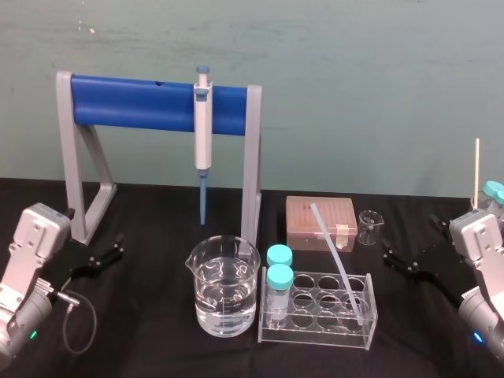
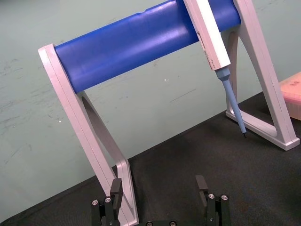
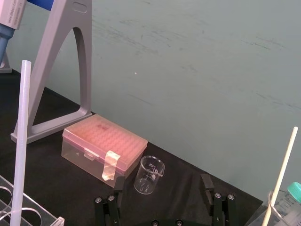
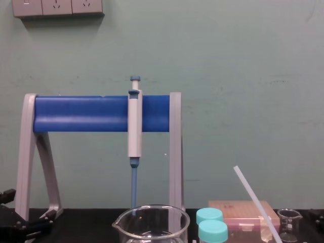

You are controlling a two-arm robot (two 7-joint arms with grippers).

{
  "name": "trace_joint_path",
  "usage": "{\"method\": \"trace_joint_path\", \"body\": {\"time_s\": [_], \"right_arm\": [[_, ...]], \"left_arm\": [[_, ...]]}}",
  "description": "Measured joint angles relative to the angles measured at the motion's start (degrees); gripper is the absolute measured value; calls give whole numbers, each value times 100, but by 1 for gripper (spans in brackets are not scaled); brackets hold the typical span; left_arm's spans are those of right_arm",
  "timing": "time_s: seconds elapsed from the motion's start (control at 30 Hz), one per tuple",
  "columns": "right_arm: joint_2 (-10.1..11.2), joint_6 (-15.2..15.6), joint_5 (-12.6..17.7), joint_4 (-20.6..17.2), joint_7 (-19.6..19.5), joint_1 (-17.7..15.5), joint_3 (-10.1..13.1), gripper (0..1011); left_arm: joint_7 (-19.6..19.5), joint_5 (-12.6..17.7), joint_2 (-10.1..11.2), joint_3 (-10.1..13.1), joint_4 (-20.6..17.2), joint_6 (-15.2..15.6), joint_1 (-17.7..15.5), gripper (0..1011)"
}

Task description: Pick up the stirring rod with one hand, then place it down.

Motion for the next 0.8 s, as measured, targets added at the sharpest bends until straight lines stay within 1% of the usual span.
{"method": "trace_joint_path", "body": {"time_s": [0.8], "right_arm": [[0, 0, 0, 0, 0, 0, 0, 1003]], "left_arm": [[0, 0, 0, 0, 0, 0, 0, 1000]]}}
